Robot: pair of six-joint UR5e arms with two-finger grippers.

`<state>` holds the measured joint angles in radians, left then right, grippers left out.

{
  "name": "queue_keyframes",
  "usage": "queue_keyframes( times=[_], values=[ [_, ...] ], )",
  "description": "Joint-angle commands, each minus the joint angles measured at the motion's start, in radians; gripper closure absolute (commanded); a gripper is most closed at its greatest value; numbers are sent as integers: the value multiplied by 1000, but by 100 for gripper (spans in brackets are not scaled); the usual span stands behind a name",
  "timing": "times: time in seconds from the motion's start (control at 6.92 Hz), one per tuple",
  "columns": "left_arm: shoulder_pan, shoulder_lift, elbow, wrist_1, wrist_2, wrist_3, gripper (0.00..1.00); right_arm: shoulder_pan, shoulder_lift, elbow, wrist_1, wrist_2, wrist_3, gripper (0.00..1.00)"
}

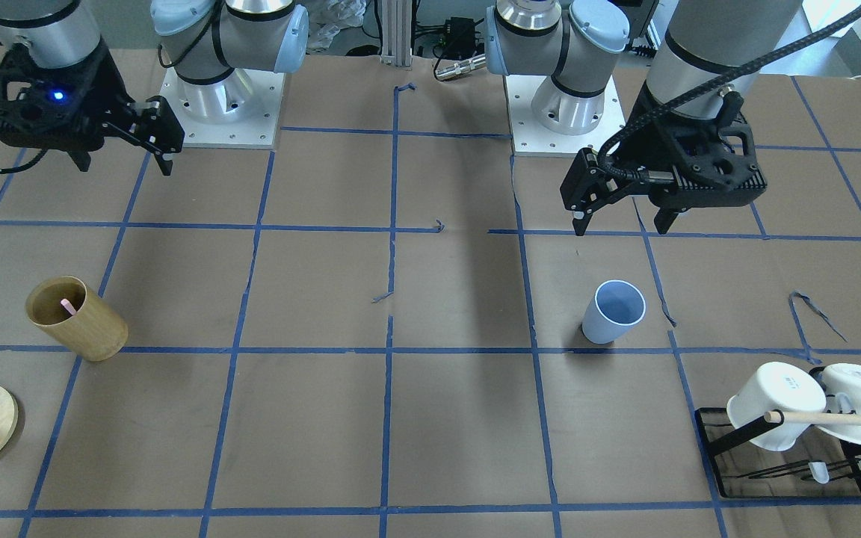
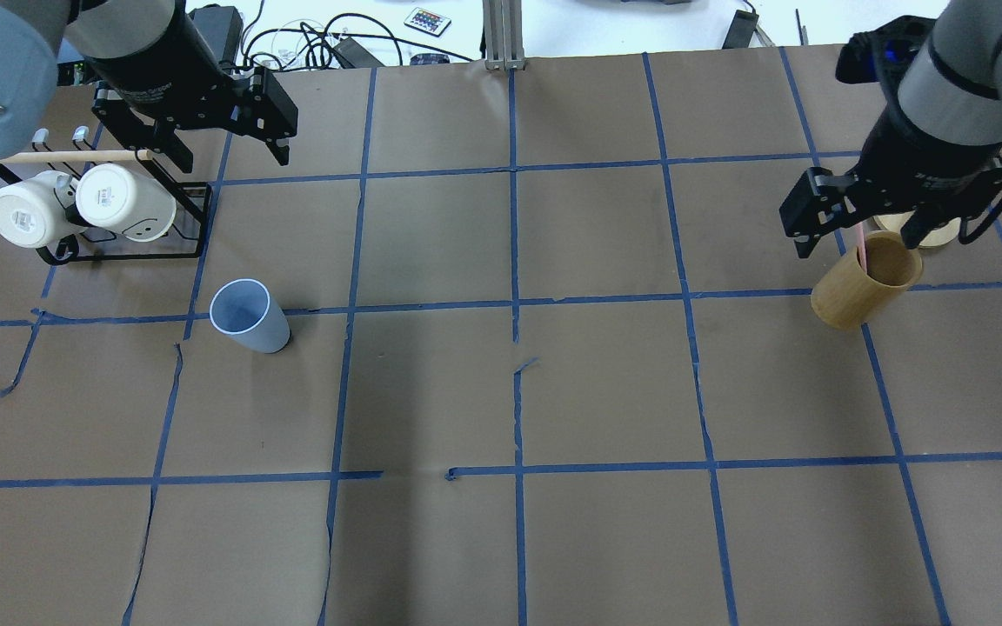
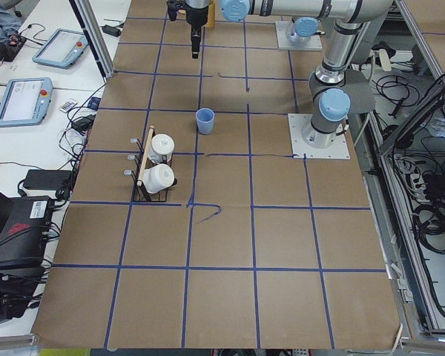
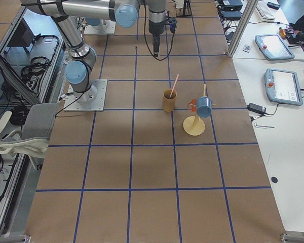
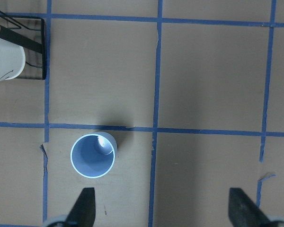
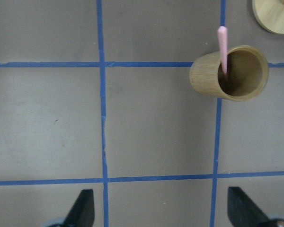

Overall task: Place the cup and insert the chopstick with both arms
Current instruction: 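Lower the right gripper into the bamboo cup and grasp the pink chopstick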

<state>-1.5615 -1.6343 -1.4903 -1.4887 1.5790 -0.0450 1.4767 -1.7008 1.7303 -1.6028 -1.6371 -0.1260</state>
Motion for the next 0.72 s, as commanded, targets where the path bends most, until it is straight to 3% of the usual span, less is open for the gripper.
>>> queue_keyframes(
  times=[0.0,0.58],
  values=[
    [0,-2,1,13,-1,-1,0,36,26,-3,-11,125,0,0],
    [0,-2,-1,15,-1,0,0,34,26,-6,3,120,40,0]
  ],
)
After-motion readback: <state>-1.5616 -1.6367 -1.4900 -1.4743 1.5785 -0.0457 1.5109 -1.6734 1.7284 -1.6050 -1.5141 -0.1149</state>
